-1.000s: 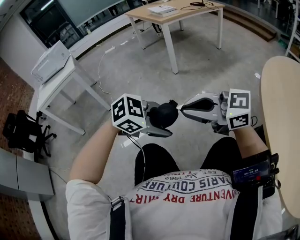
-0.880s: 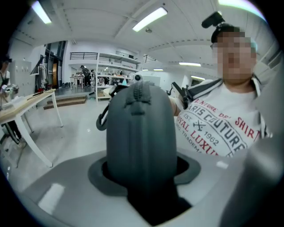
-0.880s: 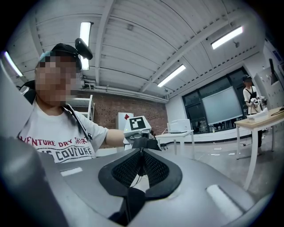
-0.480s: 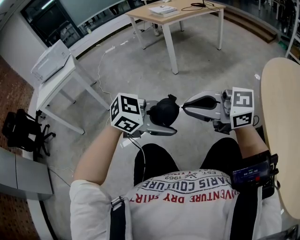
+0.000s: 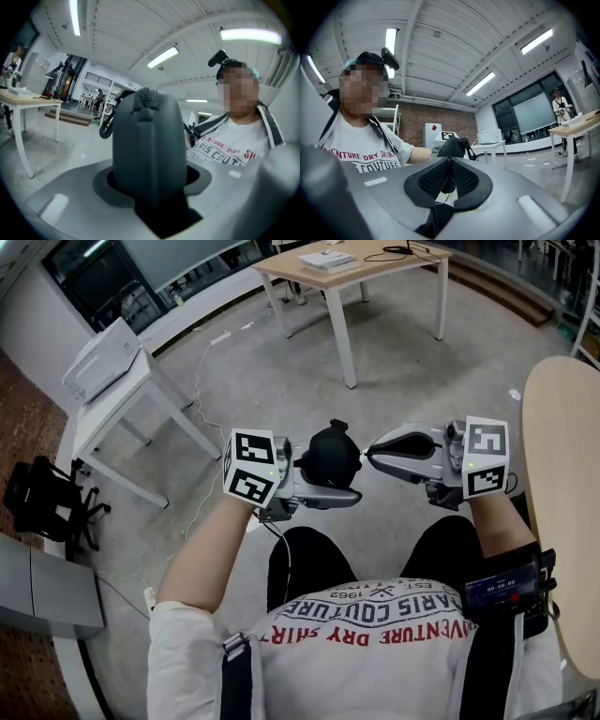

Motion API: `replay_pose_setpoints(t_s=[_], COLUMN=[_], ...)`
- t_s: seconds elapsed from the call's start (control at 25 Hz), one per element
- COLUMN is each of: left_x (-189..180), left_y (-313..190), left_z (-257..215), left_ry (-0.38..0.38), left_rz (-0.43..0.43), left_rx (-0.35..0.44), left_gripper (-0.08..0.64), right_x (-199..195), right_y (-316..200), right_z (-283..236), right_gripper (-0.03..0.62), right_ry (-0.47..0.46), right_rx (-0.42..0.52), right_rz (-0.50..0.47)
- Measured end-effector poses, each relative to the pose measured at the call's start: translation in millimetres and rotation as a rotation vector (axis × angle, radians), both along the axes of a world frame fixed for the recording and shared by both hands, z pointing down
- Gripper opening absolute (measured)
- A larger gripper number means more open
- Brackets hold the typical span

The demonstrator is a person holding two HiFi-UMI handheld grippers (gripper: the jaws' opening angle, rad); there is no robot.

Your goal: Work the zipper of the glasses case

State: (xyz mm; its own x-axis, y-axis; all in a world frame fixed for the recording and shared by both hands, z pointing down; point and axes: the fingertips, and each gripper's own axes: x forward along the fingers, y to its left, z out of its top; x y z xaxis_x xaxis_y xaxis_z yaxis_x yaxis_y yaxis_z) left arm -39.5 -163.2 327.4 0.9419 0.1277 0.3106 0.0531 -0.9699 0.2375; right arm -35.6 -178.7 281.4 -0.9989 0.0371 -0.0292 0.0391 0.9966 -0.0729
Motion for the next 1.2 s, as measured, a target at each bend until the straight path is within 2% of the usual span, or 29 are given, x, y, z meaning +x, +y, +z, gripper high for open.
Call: replay_pose_setpoints(t_s=[0.88, 1.2], left_x=[9, 5], left_y=[-14, -20], left_z=[-37, -55], left_ry=[0.292, 0.423], left_rz=[-0.13, -0.164], left_rx=[-0.032, -0.063], left_gripper=[0.242, 0.242], right_x=[3, 2], right_y=[-2, -1], right_z=[-3, -2], right_gripper=[0.018, 0.019], right_ry=[-0.015, -0.013], right_rx=[-0.005, -0.007], right_rz=[0.011, 0.008])
